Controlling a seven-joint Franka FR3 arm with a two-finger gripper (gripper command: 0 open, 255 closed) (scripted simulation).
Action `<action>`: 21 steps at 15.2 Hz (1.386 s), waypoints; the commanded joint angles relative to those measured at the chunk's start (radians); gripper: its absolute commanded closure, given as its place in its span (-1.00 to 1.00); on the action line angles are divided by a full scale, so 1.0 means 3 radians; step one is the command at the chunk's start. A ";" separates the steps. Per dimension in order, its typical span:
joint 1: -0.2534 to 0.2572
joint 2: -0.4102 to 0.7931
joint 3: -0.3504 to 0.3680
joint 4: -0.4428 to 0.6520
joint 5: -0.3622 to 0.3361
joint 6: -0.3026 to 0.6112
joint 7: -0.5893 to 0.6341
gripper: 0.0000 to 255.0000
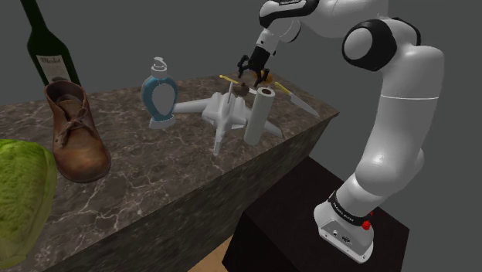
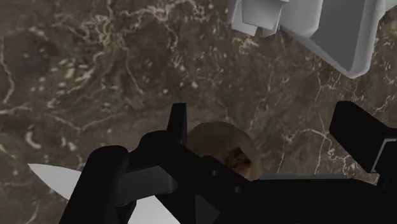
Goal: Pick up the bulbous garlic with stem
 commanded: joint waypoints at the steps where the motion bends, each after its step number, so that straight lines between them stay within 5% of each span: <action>1: -0.0093 0.0279 -0.0003 0.0313 0.0146 -0.0075 0.0098 -1.00; 3: -0.0154 0.0450 0.0004 0.0502 0.0225 -0.0112 0.0159 -1.00; 12: -0.0141 0.0548 0.0015 0.0329 0.0258 0.0129 0.0035 -1.00; 13: -0.0140 0.0543 0.0015 0.0320 0.0258 0.0132 0.0033 1.00; 21: -0.0138 0.0538 0.0015 0.0311 0.0258 0.0136 0.0033 1.00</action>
